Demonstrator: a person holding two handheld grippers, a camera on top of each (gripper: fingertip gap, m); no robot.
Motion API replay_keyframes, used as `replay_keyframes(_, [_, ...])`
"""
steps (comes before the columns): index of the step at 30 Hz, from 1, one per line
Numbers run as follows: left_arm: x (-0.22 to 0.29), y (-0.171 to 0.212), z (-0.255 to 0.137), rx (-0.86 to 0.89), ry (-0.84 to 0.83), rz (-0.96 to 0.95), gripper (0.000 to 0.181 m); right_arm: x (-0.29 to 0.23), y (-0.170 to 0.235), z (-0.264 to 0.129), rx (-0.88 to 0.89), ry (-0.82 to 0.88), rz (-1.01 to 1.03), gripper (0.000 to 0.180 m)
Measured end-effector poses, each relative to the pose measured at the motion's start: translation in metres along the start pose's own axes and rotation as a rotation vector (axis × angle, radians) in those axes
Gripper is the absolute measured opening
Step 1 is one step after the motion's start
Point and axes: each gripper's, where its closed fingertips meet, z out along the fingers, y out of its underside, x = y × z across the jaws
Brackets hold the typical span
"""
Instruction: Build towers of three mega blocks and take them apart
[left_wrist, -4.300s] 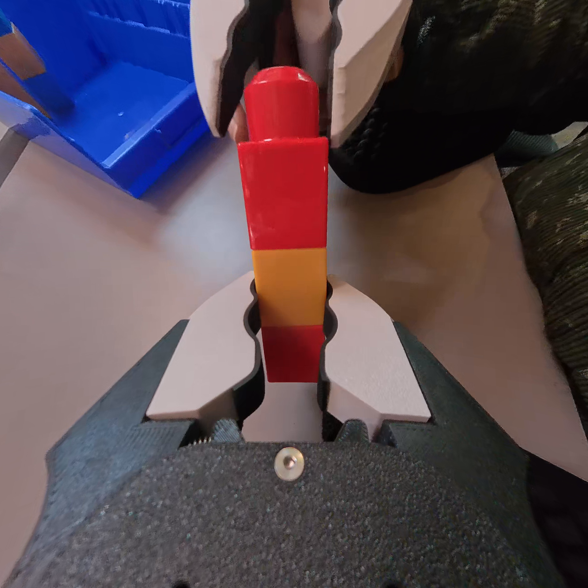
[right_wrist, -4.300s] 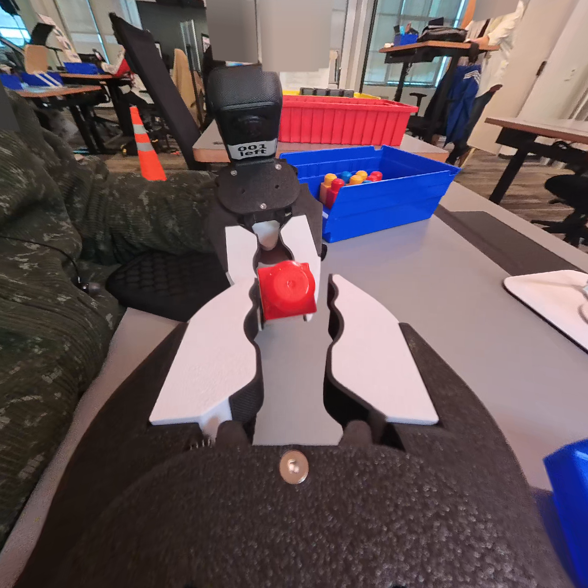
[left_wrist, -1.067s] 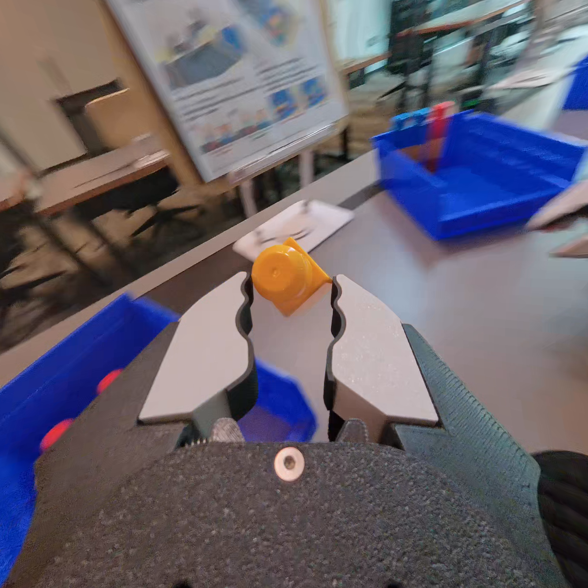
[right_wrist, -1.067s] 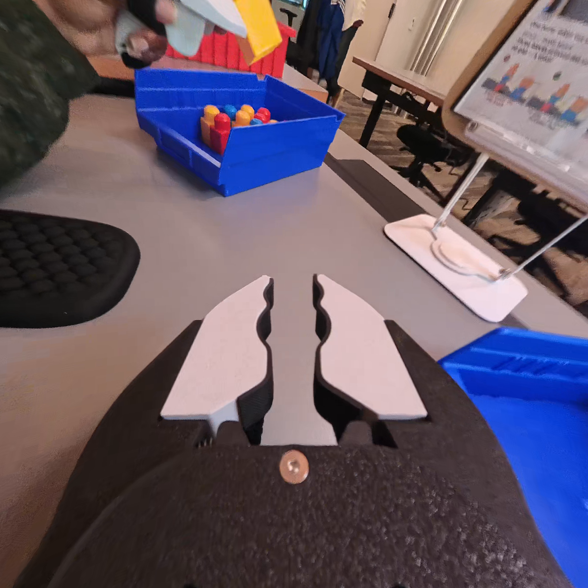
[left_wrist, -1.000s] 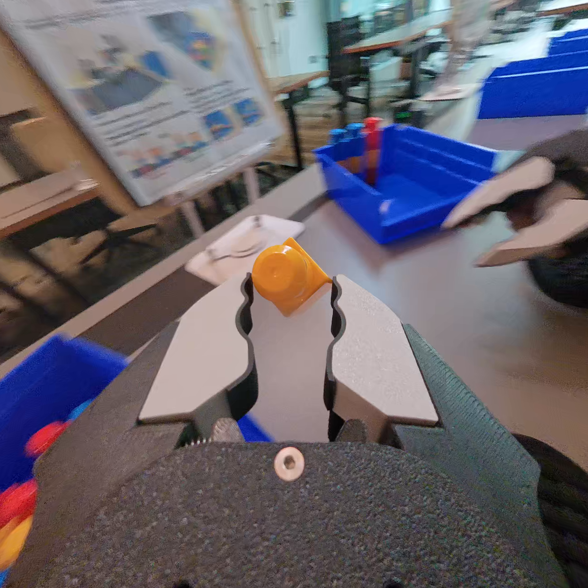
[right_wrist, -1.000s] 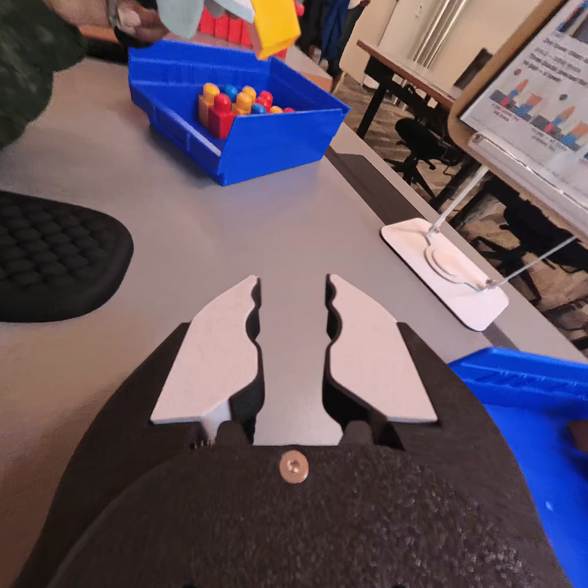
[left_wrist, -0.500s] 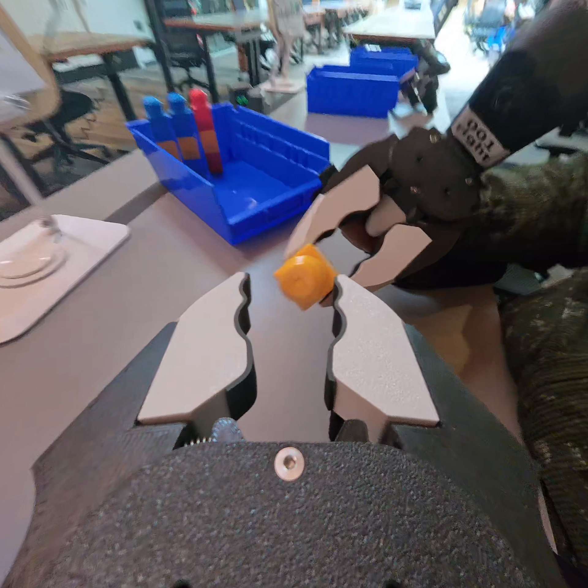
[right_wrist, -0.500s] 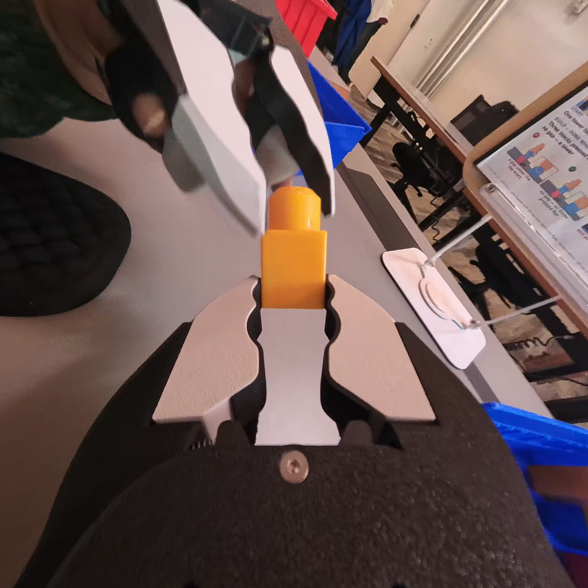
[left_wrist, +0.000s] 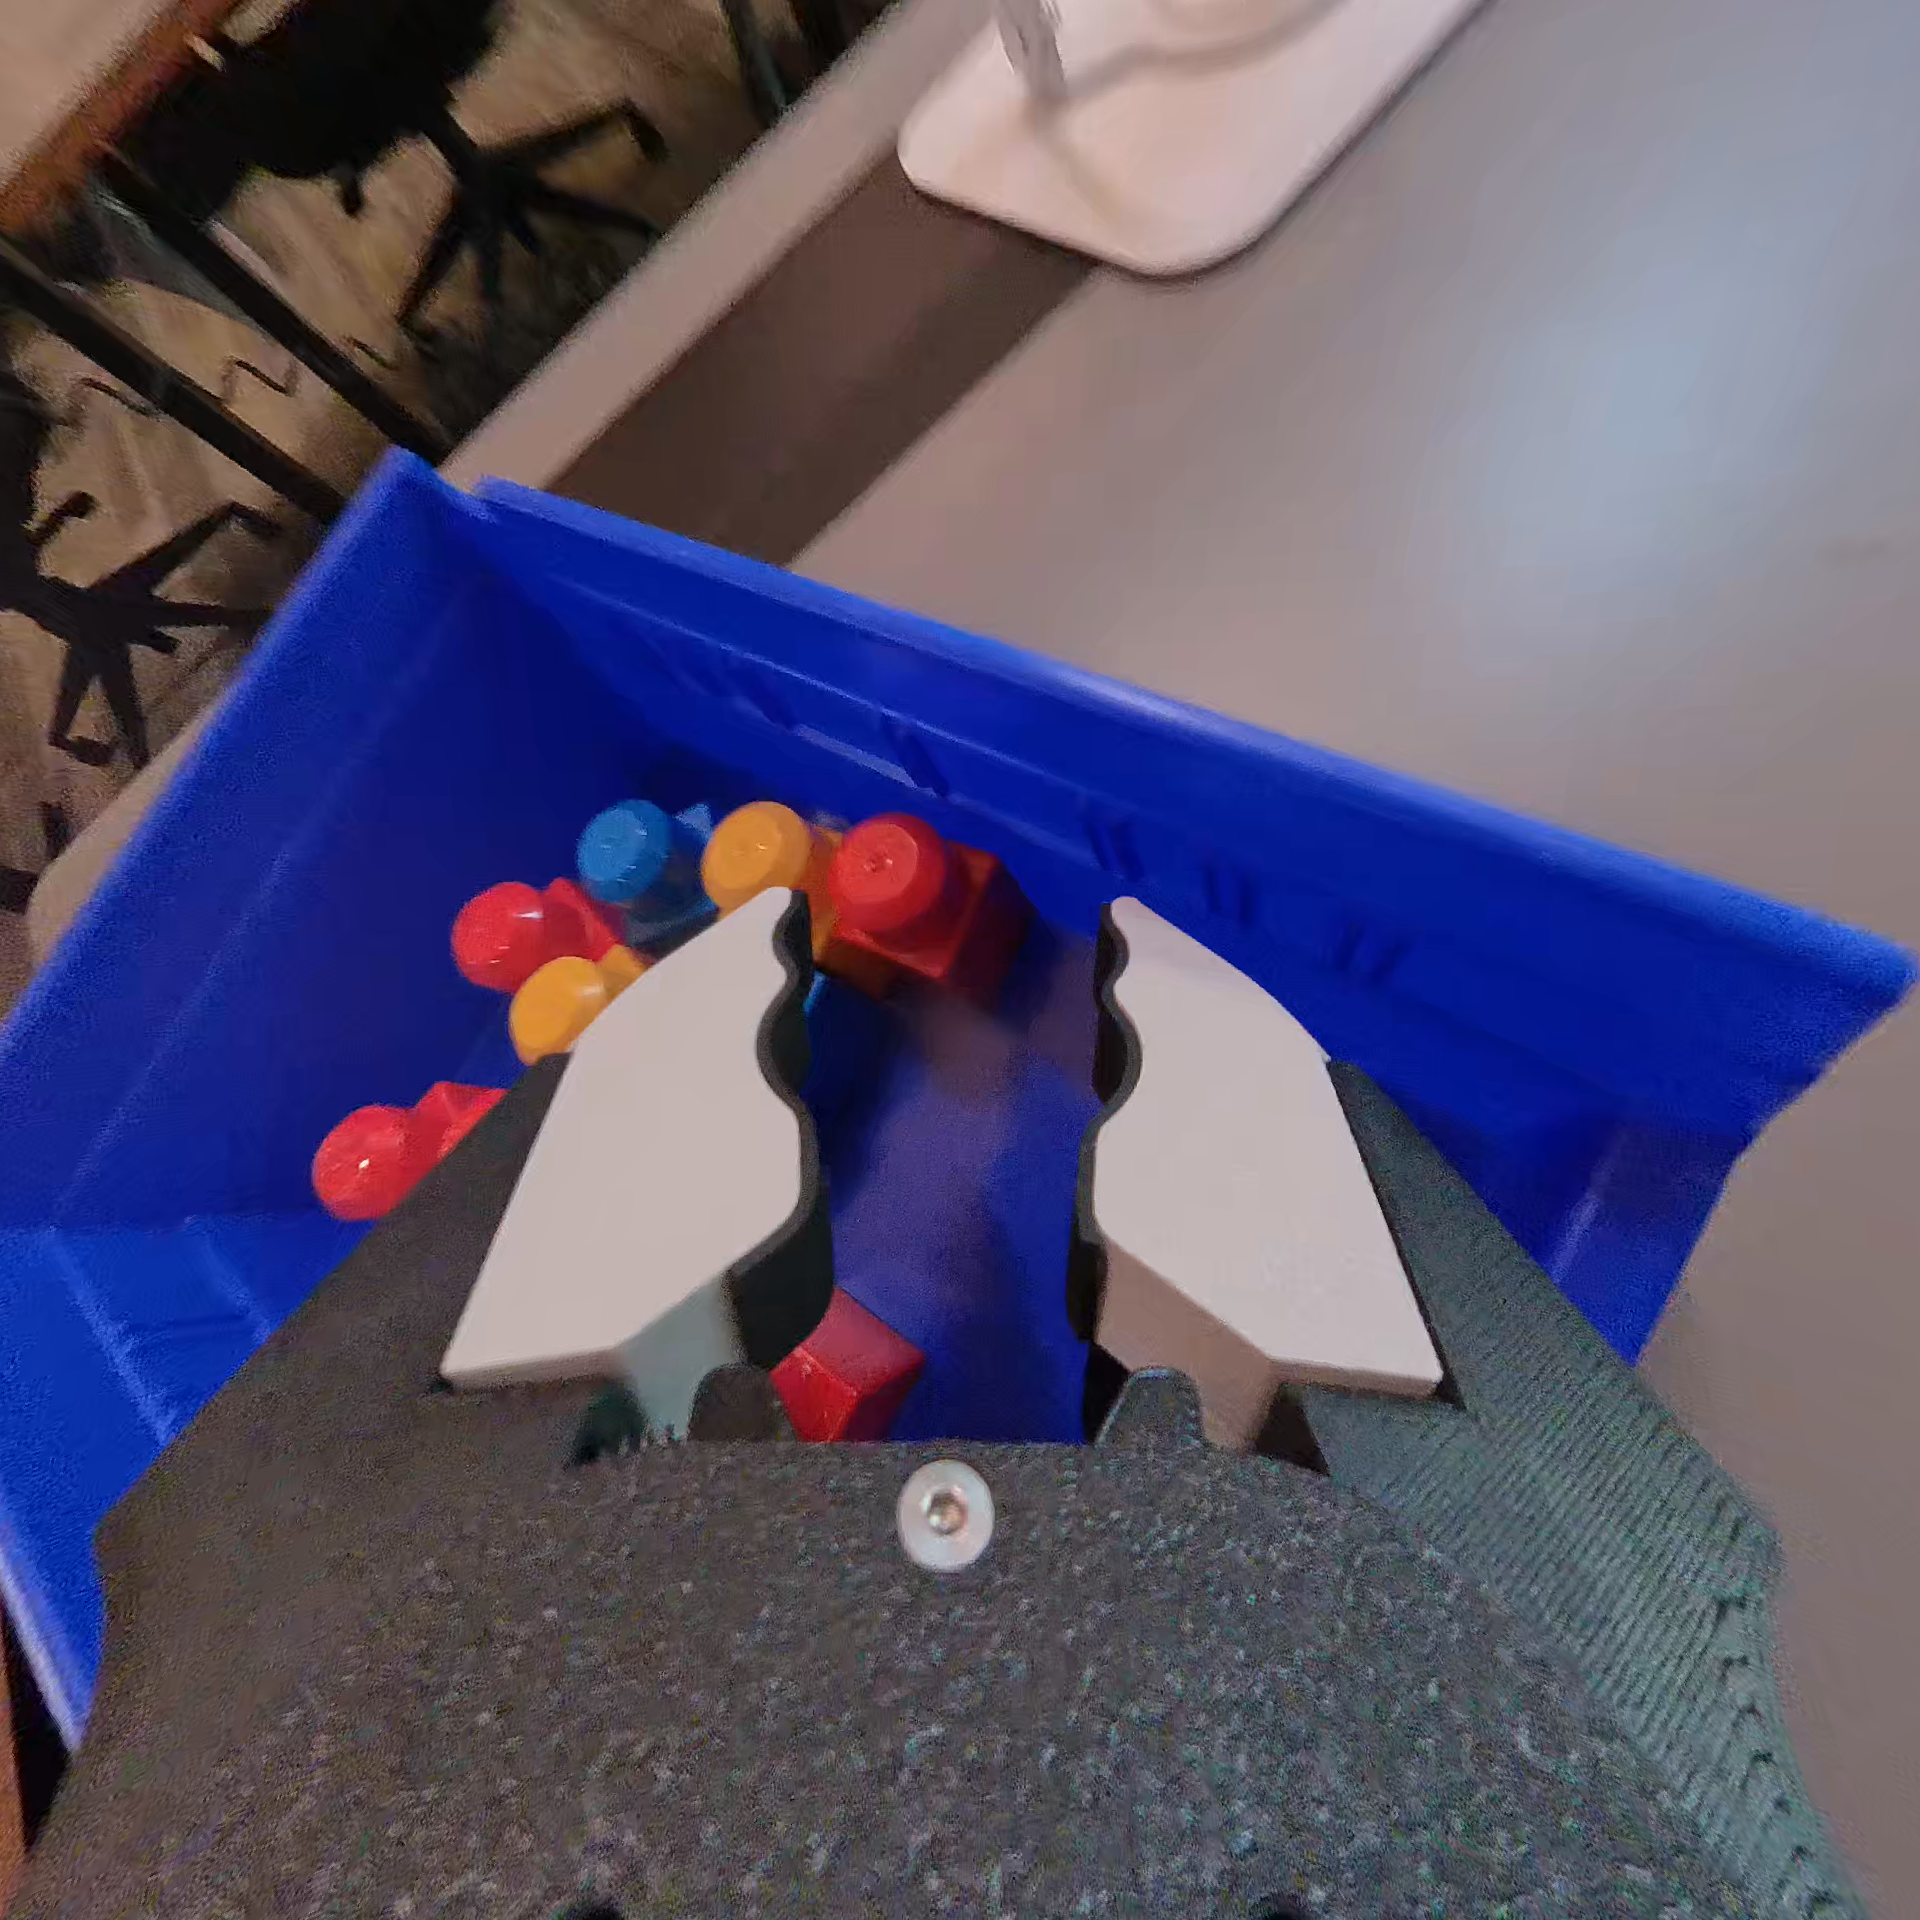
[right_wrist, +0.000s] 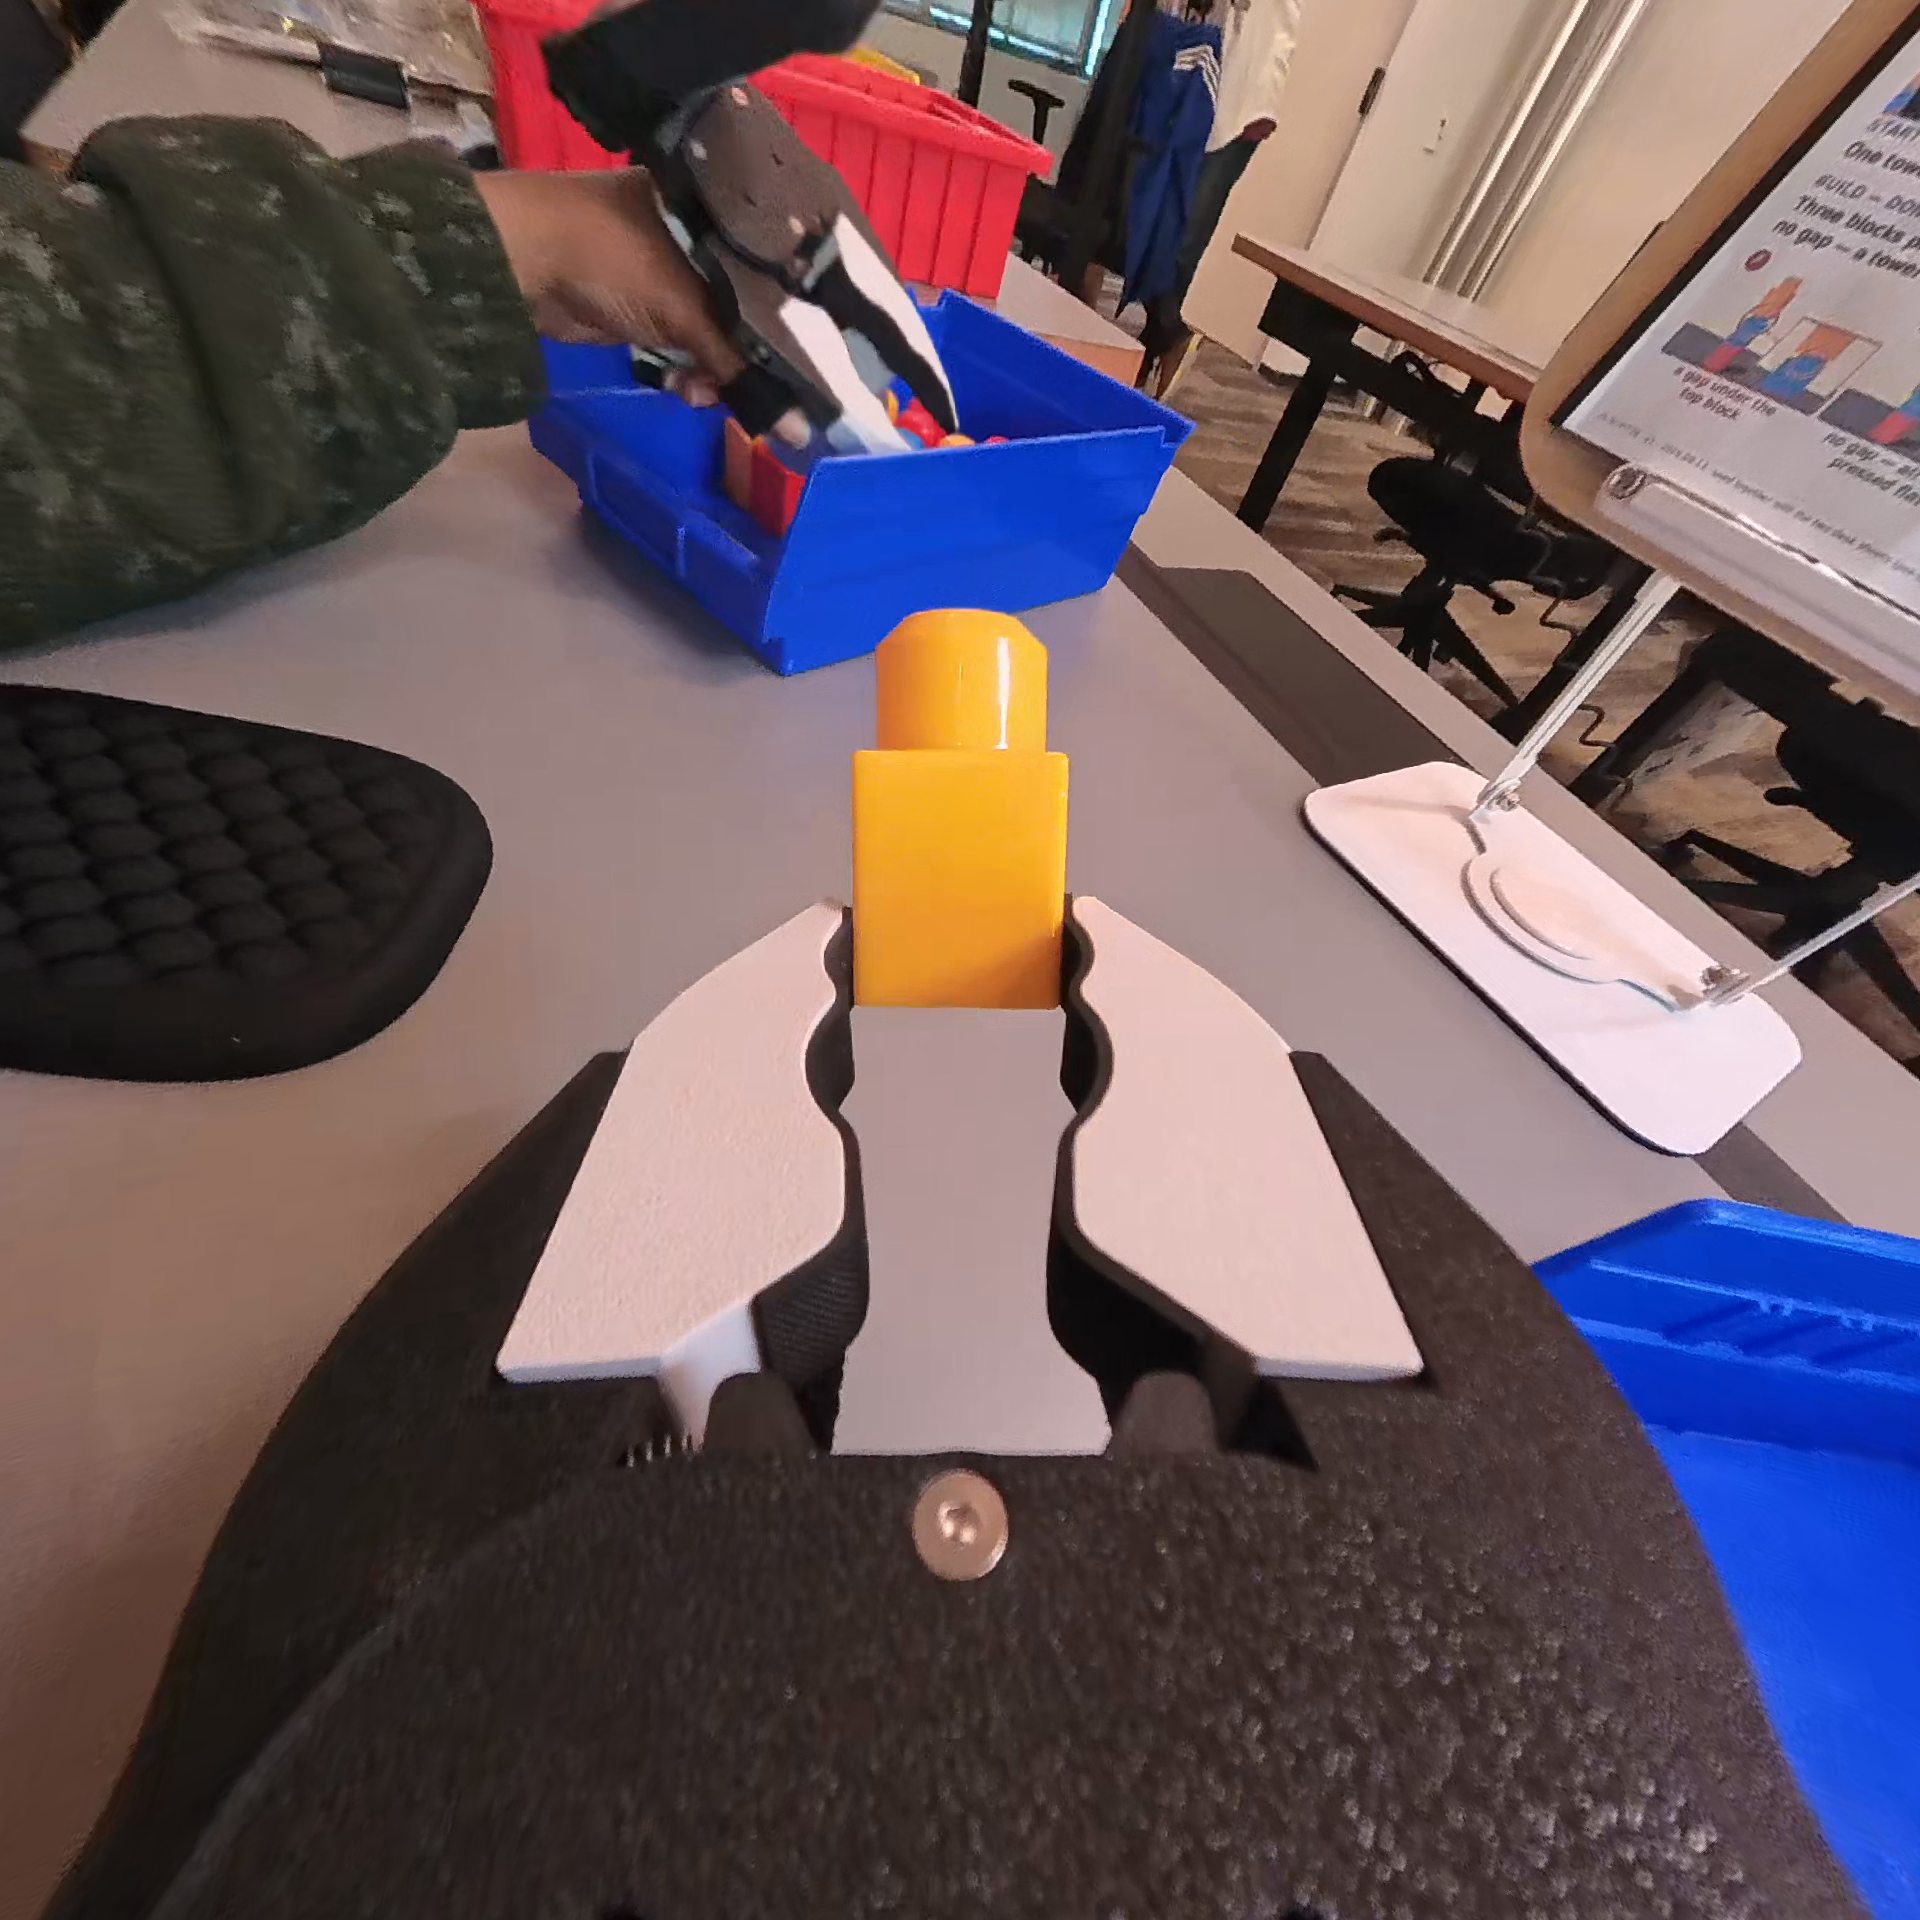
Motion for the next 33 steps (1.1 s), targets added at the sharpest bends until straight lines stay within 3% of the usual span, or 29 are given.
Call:
replay_keyframes(12, [-0.013,0.020,0.038,-0.237,0.054,0.226,0.057,-0.009,0.014,0.005,-0.056,-0.058,-0.003,0.037])
replay_keyframes(17, [-0.014,0.021,0.043,-0.266,0.072,0.315,0.053,-0.012,0.016,0.005,-0.064,-0.076,0.004,0.037])
replay_keyframes(25, [-0.011,0.042,0.043,-0.476,0.063,0.567,0.048,-0.016,0.020,0.007,-0.076,-0.107,0.025,0.037])
replay_keyframes(28, [-0.007,0.037,0.036,-0.455,0.092,0.500,0.038,-0.016,0.020,0.006,-0.078,-0.110,0.030,0.037])
replay_keyframes(33, [-0.017,0.000,-0.004,-0.222,0.019,0.324,0.038,-0.013,0.017,0.002,-0.056,-0.113,0.056,0.037])
